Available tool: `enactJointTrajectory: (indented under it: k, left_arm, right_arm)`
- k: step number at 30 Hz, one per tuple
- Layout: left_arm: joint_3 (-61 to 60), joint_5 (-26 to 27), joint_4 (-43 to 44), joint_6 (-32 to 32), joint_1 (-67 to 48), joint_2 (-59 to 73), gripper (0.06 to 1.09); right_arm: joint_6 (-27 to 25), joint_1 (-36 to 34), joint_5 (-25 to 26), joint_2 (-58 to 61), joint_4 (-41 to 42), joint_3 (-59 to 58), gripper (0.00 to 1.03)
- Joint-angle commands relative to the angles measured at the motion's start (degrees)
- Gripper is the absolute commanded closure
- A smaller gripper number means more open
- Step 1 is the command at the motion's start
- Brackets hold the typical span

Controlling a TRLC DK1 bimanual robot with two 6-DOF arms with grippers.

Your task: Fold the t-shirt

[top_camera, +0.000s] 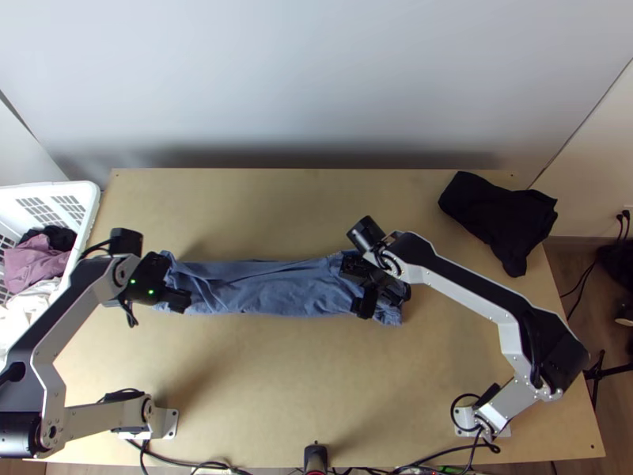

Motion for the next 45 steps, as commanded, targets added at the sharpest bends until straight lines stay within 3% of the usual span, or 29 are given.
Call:
enactJointTrajectory:
  k: [1,17,25,32,45]
  left_arm:
    - [-0.3,-0.1,0.4,3.7,6.3,0.1,0.11]
    - [-0.1,-0.8,-0.1,7.6,10.3,-0.2,0.11]
    - [5.3,-0.8,-4.6,8.7,12.1,-2.1,0.11]
    - [10.3,1.4,-10.9,5.2,8.6,-4.7,0.11]
    - [5.4,1.4,-5.0,-2.8,-0.7,0.3,0.11]
  right_arm:
    - [-2.0,-5.3,0.1,1.6,2.2,-3.4,0.05]
    - [-5.2,-17.4,0.9,1.4,3.5,-6.6,0.05]
    - [-4.3,-16.3,0.7,-4.5,-1.2,-2.3,0.05]
    - [-2.4,-16.1,-0.1,-8.7,-4.9,1.8,0.05]
    - [1.2,-9.3,-1.0,-10.7,-7.2,4.7,0.05]
